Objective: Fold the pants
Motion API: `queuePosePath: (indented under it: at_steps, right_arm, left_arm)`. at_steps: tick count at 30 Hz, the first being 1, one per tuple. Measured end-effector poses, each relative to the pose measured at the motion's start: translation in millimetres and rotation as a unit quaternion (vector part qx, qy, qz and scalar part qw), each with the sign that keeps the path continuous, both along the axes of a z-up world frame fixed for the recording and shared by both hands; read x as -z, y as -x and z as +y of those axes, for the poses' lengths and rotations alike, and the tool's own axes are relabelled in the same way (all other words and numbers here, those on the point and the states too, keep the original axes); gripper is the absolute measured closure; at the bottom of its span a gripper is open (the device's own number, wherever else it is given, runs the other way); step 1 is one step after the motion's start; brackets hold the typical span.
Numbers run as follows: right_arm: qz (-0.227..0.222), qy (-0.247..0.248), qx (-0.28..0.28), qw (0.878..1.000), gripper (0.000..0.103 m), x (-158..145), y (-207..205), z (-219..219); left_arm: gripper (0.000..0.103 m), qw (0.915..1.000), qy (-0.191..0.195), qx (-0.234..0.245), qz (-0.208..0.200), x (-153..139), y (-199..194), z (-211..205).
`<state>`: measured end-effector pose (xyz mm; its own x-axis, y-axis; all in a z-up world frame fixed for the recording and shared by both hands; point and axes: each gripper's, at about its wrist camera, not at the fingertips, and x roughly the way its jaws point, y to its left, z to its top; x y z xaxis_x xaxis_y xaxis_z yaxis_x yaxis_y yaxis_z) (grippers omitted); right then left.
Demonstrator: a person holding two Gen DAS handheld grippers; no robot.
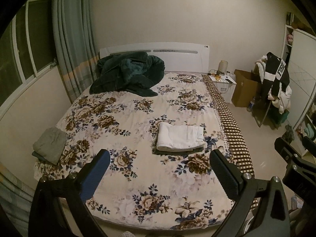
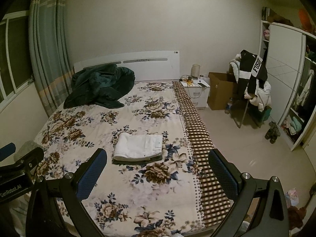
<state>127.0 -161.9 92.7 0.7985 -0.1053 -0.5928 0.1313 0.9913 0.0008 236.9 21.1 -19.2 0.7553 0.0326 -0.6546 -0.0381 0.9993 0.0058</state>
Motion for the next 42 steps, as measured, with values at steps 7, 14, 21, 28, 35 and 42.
queuePosePath:
  at_steps: [7, 14, 21, 28, 35, 42]
  right_arm:
    - [0.003, -0.001, -0.007, 1.0, 0.0, 2.5, -0.8, -1.8]
    - [0.004, 0.001, -0.011, 1.0, 0.0, 4.4, -5.1, -1.0]
    - [0.004, 0.0, -0.01, 1.0, 0.0, 4.7, -5.2, -0.1]
    - [0.004, 0.001, -0.01, 1.0, 0.0, 4.4, -4.9, 0.4]
    - [0.006, 0.002, -0.018, 1.0, 0.0, 1.8, -10.7, 7.7]
    - [0.005, 0.001, -0.018, 1.0, 0.0, 2.0, -11.3, 7.8]
  left_arm:
    - [0.0, 1.0, -0.004, 0.0, 0.001, -0.8, 2.8, 1.8]
    - [0.0, 1.0, -0.006, 0.0, 0.001, -1.9, 2.8, 2.9]
    - [0.0, 1.0, -0.007, 0.001, 0.0, -3.3, 1.7, 6.2]
    - [0.0, 1.0, -0.006, 0.003, 0.0, -4.1, 1.3, 7.6]
    - [0.0, 1.0, -0.006, 0.004, -0.002, -10.2, 0.2, 8.7]
    - [0.0, 1.0, -0.004, 0.005, -0.003, -13.9, -1.7, 10.8]
